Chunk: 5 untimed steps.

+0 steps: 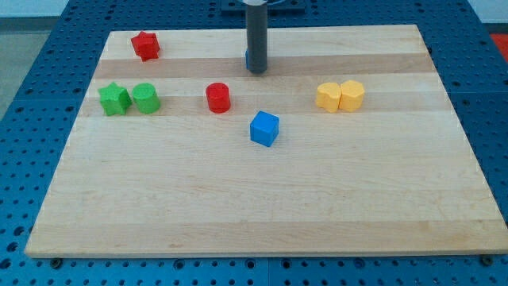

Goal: Move the blue triangle right a bit

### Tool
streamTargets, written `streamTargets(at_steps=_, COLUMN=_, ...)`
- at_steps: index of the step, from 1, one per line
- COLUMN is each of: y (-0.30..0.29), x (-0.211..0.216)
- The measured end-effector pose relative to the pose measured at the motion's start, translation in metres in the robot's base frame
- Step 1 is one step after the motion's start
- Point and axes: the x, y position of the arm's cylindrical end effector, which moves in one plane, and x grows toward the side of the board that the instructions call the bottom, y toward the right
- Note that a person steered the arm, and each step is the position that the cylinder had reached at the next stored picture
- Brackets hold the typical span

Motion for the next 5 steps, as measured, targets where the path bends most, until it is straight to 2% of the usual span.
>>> streamTargets(at_steps=1, y=-0.011, x=-0.002)
streamTargets(at_steps=3, y=-0.01, x=-0.034)
streamTargets(at_steps=5, y=-0.01, x=-0.036)
